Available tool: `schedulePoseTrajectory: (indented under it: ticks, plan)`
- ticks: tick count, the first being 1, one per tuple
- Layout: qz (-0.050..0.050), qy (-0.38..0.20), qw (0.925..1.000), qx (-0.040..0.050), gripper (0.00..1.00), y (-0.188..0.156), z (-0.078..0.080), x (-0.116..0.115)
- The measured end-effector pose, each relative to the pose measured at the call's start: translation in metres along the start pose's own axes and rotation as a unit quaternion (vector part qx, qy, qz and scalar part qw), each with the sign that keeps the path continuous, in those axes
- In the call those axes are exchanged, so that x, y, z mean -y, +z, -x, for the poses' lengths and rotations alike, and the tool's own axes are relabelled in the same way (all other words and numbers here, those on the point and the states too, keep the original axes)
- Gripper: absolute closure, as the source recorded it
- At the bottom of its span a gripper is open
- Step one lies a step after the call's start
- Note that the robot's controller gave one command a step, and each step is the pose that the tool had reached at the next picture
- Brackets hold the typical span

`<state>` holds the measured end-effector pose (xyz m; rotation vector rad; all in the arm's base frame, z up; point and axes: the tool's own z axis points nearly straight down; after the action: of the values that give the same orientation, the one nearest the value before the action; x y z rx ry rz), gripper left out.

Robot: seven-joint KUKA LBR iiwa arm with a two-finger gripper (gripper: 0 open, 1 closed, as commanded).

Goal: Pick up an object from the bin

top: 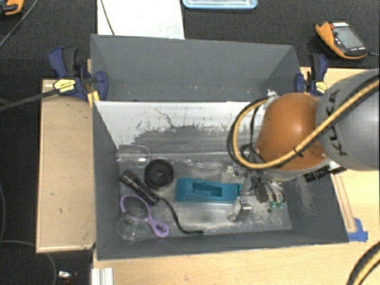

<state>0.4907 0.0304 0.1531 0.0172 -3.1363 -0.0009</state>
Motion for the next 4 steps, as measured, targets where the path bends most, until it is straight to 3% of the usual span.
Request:
schedulePoseTrajectory:
  ticks: [1, 2, 3, 4]
  plan:
    - [0.0, 0.001, 1.0, 0.0038, 0.0, -0.003, 0.002, 0.0]
    - [0.001, 0.044, 0.999, 0.0071, 0.0, 0.073, 0.044, -0.021]
    - [0.001, 0.12, 0.9928, 0.0047, 0.0, 0.041, 0.039, -0.027]
    - [0.001, 0.088, 0.9961, 0.0072, 0.0, 0.066, 0.043, -0.025]
